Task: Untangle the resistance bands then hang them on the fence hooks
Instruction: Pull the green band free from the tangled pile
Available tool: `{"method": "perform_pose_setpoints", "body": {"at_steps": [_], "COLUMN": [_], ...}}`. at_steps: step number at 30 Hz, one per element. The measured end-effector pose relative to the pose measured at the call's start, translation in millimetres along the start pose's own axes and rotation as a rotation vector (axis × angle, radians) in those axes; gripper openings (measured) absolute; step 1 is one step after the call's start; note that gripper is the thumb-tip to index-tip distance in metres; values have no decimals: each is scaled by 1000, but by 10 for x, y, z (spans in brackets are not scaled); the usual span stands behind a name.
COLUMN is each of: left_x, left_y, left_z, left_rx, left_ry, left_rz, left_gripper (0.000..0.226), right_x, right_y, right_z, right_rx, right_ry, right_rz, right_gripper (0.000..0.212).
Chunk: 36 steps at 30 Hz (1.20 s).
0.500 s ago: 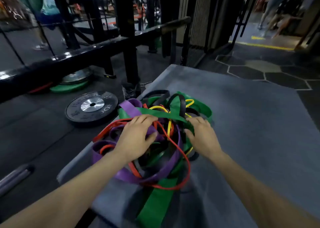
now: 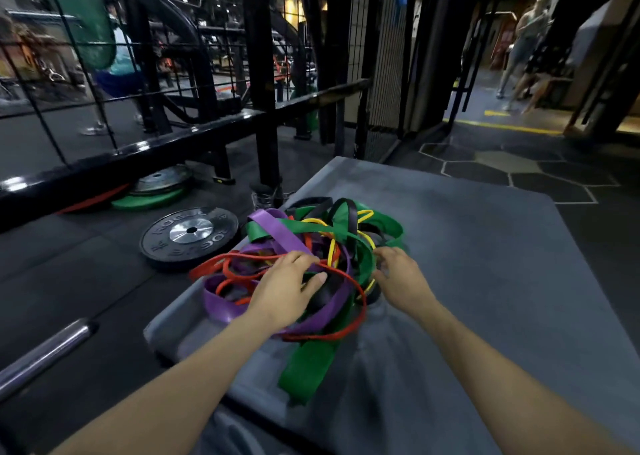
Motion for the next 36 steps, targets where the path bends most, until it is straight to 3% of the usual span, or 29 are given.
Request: {"method": "perform_pose_setpoints", "body": {"at_steps": [4, 8, 14, 20, 25, 27, 29, 32, 36], "left_x": [99, 170, 245, 236, 146, 157, 205, 215, 41], "left_y": [-100, -177, -153, -86, -67, -87, -119, -186, -258], "left_z": [-89, -265, -378, -93, 257, 339, 442, 494, 330], "left_rx": [-109, 113, 243, 77, 139, 169, -99, -703, -1130], "left_ry": [5, 112, 151, 67, -42, -80, -143, -135, 2], "left_rz": [106, 127, 121, 111, 99, 64, 81, 314, 628], "left_gripper": [59, 70, 43, 26, 35, 28, 16, 21, 44], "right_x": [127, 255, 380, 374, 225, 145, 56, -83, -316], "right_y": [-88, -116, -214, -110, 168, 243, 335, 557, 898], "right_z": [-52, -172, -304, -196, 309, 532, 691, 752, 708], "right_rx": [45, 65, 135, 102, 175, 186, 179, 146, 55], "right_ry": [-12, -7, -49, -133, -318, -377, -402, -359, -345], "right_rz": [-45, -41, -101, -108, 3, 56, 116, 258, 499], "right_gripper": [42, 45, 48, 27, 28, 26, 26, 28, 27]}}
Point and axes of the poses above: each hand's wrist, its own x-axis towards the middle knuckle, its own z-axis out of the back of the hand, y = z × x, the point moved 6 cm from there along x, towards the middle knuckle, and after that the axes turned 5 degrees about -x, right-handed, at the moved point
